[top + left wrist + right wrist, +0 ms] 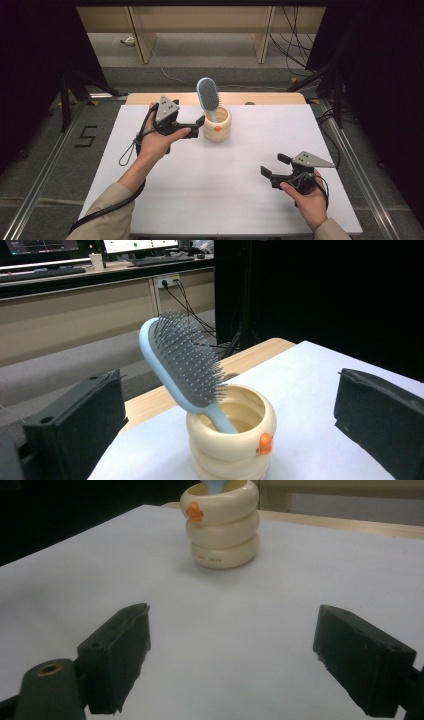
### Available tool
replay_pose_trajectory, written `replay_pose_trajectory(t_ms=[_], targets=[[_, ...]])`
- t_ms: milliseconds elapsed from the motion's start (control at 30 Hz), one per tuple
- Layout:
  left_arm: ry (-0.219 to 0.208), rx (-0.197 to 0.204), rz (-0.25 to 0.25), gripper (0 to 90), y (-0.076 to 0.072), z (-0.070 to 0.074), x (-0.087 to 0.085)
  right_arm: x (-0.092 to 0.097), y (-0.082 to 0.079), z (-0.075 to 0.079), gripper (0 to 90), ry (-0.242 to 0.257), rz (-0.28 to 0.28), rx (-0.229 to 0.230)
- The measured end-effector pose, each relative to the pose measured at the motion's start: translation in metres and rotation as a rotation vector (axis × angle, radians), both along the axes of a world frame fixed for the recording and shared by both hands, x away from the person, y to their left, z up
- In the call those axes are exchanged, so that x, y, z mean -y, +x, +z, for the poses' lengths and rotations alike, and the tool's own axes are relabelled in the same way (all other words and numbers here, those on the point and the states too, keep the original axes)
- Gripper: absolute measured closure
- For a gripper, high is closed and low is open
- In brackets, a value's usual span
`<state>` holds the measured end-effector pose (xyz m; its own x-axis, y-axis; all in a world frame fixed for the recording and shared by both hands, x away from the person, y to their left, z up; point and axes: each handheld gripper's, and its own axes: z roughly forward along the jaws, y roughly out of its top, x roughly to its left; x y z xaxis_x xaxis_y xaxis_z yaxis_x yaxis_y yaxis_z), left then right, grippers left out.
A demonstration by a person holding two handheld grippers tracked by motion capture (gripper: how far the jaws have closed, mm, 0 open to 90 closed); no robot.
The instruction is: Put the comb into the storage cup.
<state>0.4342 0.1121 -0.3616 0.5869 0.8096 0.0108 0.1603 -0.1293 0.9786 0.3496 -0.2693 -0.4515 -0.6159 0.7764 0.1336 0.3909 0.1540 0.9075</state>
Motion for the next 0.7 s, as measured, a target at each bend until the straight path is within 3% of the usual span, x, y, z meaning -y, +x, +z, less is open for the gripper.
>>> replay_pose_trajectory(t_ms=[367, 700], targets=[[0.016, -0.009, -0.010, 0.0, -0.021, -0.015, -0.016, 0.000, 0.000, 0.000, 16.1, -0.001, -0.001, 0.002], [0.028, -0.013, -0.018, 0.0, -0.031, -0.023, -0.025, 0.000, 0.000, 0.001, 16.1, -0.003, -0.001, 0.002]])
